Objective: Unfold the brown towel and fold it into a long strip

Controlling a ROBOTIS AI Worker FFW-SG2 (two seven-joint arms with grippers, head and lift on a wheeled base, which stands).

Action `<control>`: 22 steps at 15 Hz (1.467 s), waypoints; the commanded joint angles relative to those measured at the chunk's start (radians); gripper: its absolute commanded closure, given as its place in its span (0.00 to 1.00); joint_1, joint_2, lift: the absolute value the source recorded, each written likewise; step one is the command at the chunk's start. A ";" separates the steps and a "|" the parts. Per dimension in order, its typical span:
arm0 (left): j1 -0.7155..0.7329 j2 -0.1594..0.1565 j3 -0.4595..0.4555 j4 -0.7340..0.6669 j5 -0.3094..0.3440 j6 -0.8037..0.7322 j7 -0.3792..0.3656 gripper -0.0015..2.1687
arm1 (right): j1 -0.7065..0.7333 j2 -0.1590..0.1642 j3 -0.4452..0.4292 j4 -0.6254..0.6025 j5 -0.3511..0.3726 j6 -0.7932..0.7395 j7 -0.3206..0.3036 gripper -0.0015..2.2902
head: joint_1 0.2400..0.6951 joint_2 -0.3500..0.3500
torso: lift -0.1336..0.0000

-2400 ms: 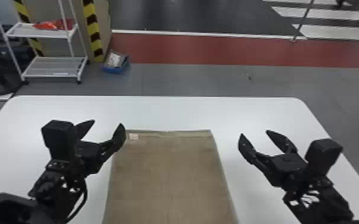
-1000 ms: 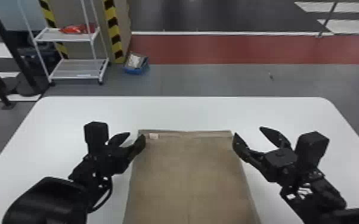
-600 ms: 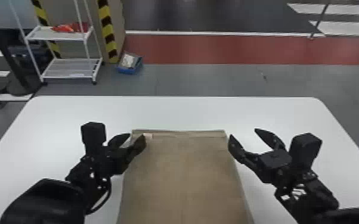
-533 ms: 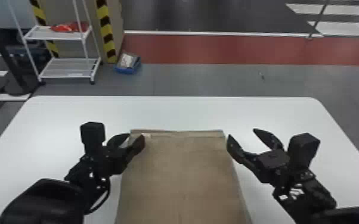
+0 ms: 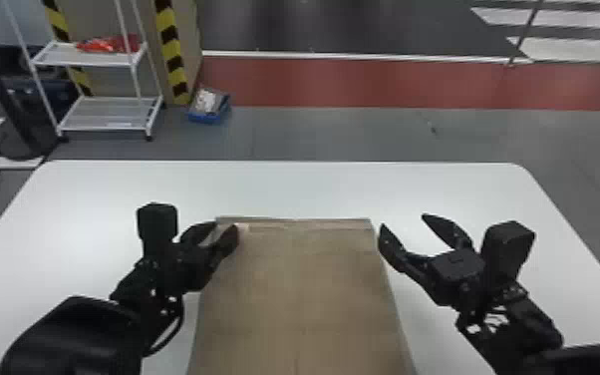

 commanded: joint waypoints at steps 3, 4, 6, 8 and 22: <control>0.006 0.000 -0.005 -0.005 -0.020 -0.008 0.004 0.47 | -0.007 0.000 0.000 -0.001 -0.001 0.002 0.000 0.09 | 1.00 0.43 | 0.07; 0.007 0.000 -0.008 -0.005 -0.031 -0.008 0.005 0.46 | -0.007 -0.002 -0.002 -0.001 -0.001 0.002 0.000 0.09 | 1.00 0.43 | 0.07; 0.007 0.000 -0.008 -0.005 -0.029 -0.030 0.027 0.32 | -0.007 -0.002 -0.002 -0.001 -0.002 0.002 0.000 0.09 | 1.00 0.43 | 0.07; 0.007 0.002 -0.006 -0.007 -0.028 -0.030 0.027 0.27 | -0.007 -0.002 -0.002 -0.001 -0.002 0.002 0.000 0.09 | 1.00 0.43 | 0.07; 0.001 0.000 -0.012 0.021 -0.032 -0.030 0.005 0.34 | 0.013 -0.002 -0.012 -0.024 -0.006 0.002 0.000 0.09 | 1.00 0.43 | 0.07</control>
